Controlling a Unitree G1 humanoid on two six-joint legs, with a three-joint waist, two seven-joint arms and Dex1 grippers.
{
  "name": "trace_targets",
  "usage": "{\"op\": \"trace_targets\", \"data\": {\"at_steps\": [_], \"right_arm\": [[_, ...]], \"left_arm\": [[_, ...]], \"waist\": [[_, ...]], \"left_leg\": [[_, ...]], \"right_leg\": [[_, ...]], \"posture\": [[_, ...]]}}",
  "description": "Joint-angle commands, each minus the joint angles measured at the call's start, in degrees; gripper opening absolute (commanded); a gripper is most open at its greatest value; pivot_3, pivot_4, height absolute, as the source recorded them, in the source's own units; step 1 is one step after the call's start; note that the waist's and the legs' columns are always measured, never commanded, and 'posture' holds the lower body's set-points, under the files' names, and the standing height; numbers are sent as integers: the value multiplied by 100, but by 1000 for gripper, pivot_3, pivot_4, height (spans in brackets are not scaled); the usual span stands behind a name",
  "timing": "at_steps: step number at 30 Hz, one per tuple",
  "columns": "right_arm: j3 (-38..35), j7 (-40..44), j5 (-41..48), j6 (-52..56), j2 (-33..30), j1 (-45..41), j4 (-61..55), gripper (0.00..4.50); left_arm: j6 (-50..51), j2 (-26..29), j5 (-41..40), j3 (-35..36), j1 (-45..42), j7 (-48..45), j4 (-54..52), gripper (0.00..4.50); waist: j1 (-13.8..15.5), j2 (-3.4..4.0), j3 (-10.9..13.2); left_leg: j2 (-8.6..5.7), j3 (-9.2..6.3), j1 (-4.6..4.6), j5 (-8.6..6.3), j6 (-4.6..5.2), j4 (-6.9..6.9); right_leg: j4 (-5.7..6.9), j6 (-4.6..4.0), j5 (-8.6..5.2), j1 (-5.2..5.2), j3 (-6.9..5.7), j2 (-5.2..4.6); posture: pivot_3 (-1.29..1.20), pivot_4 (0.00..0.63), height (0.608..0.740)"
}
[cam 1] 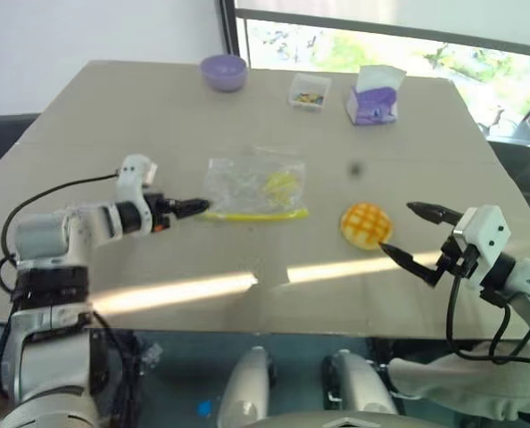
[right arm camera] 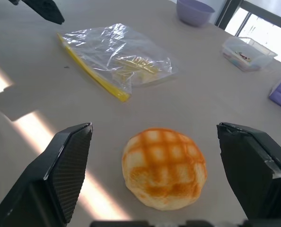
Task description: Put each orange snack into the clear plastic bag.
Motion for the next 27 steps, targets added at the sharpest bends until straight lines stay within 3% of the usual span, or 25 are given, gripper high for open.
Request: {"op": "trace_targets", "data": {"at_steps": [1,7,10,17,27], "right_arm": [[-41,-74,-28,-143,46,-31,-199,4500],[-70,-122,-112,-221,98,89,-251,4500],[-105,-168,-146,-246,124,197,-325,4500],[-261,-212,-163,-263,98,365,-388,4500],[-176,-222,-200,-305,120,299,-318,4500]], "left_arm": [[-134,-112,355,-268,-633,323,738,4473],[-985,-298,1191,-1154,-1218,321,1763,4473],[-1021,-422,1199,-1294,-1370,23,2100,4473],[668,-403,397,-1034,-1772,-1370,2759,4473],[321,-1083,523,-755,-1749,-1268,3677,4473]], "waist": [[-8,0,0],[4,1,-2],[8,3,-5],[3,7,-10],[41,15,-34]], "left_leg": [[0,1,1,0,0,0],[-1,8,1,-4,5,1],[-2,9,2,-4,6,6],[-4,10,1,-9,14,18],[-5,9,3,-14,23,22]], "right_leg": [[1,-4,3,1,1,0],[1,-18,12,-1,8,2],[3,-18,12,1,8,-1],[7,-8,6,3,11,-1],[3,-10,9,11,13,-12]], "posture": [[0,150,740],[0,150,740],[0,150,740],[0,150,740],[0,150,740]]}}
